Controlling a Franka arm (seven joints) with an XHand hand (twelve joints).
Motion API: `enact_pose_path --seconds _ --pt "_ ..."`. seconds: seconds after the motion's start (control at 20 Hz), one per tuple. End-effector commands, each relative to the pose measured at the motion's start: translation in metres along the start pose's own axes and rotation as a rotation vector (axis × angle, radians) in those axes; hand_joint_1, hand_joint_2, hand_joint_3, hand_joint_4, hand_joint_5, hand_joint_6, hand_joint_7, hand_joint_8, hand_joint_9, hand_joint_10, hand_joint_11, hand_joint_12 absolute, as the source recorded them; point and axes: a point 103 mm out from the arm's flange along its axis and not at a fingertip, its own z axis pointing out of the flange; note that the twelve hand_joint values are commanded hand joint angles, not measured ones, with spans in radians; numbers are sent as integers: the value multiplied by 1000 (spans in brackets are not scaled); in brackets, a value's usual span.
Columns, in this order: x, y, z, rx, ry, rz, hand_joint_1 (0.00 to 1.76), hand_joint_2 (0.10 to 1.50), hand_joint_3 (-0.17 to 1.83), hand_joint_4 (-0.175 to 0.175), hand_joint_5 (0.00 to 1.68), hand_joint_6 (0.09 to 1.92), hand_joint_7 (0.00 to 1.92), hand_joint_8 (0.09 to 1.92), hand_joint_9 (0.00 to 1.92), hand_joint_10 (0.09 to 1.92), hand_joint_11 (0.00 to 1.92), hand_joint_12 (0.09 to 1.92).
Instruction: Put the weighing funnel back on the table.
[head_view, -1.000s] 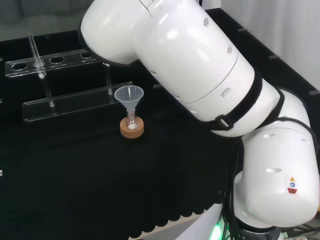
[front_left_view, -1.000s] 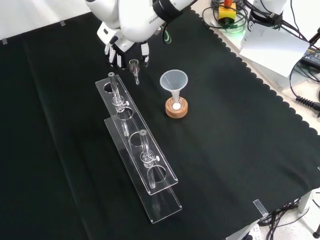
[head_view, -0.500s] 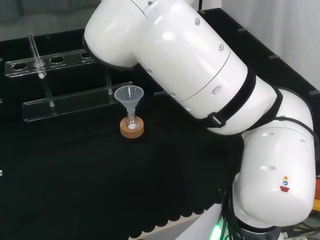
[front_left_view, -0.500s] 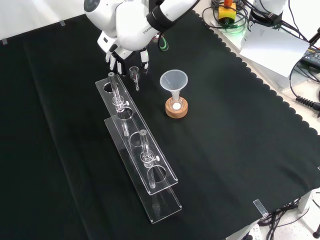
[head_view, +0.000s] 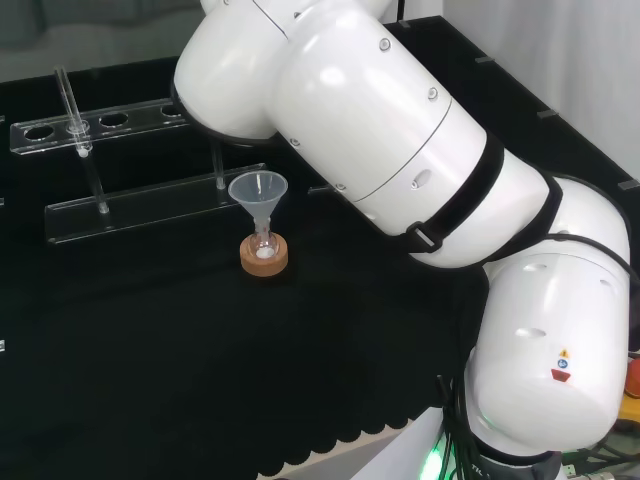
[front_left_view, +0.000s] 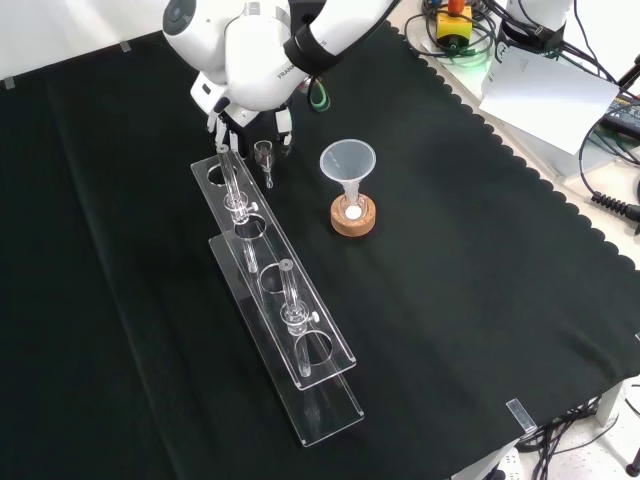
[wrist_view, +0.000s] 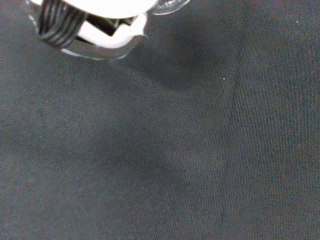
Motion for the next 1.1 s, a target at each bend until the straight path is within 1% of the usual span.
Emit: enact_pose_path --seconds 0.05,0.45,0.8,1.0,1.1 --pt "-1 9 3 -3 -3 5 1107 643 744 175 1201 840 590 635 860 433 622 1173" --pt "-1 20 11 7 2 2 1107 643 742 175 1201 838 589 636 860 433 627 1172" --pt "2 26 10 -3 1 2 1107 644 741 175 1202 836 588 637 859 432 629 1170" --pt "1 25 10 -23 -3 12 1107 644 739 175 1202 834 585 637 854 431 630 1169" --pt "1 23 10 -39 -10 19 1100 679 681 175 1188 830 558 644 838 435 627 1168"
